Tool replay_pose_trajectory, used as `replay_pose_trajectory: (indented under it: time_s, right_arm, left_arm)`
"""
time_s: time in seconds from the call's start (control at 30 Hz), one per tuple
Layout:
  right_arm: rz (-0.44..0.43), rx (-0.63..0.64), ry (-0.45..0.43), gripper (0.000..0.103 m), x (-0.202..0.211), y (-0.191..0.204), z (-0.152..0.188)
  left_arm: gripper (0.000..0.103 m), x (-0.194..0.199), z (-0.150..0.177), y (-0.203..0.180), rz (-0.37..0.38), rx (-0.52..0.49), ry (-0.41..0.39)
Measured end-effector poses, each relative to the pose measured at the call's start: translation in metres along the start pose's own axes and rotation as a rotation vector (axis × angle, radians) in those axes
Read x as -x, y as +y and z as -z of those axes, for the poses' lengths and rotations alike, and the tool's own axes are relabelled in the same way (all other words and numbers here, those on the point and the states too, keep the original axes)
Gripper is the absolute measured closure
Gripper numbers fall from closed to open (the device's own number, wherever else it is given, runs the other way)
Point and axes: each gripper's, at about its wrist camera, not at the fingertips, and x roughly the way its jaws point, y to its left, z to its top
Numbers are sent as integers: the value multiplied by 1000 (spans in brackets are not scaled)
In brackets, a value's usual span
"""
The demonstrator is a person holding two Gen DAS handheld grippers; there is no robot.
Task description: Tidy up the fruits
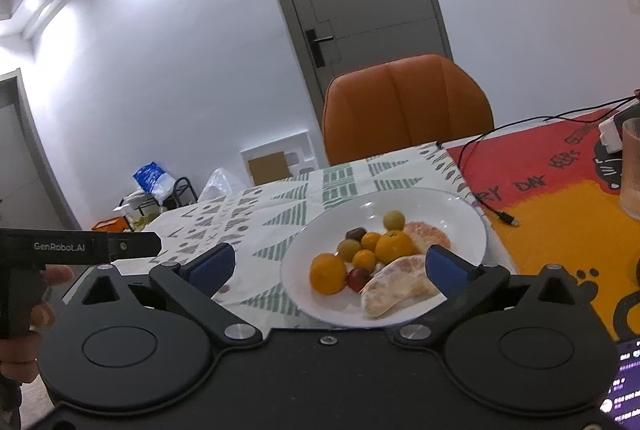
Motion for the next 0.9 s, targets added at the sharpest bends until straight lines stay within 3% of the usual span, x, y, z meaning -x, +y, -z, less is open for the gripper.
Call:
replay_pose_trajectory:
  time_s: [0.9]
  right_arm:
    - [-27,68,-6,0,44,39,10]
  left_arm:
    - [0,75,42,41,-103,69,-21]
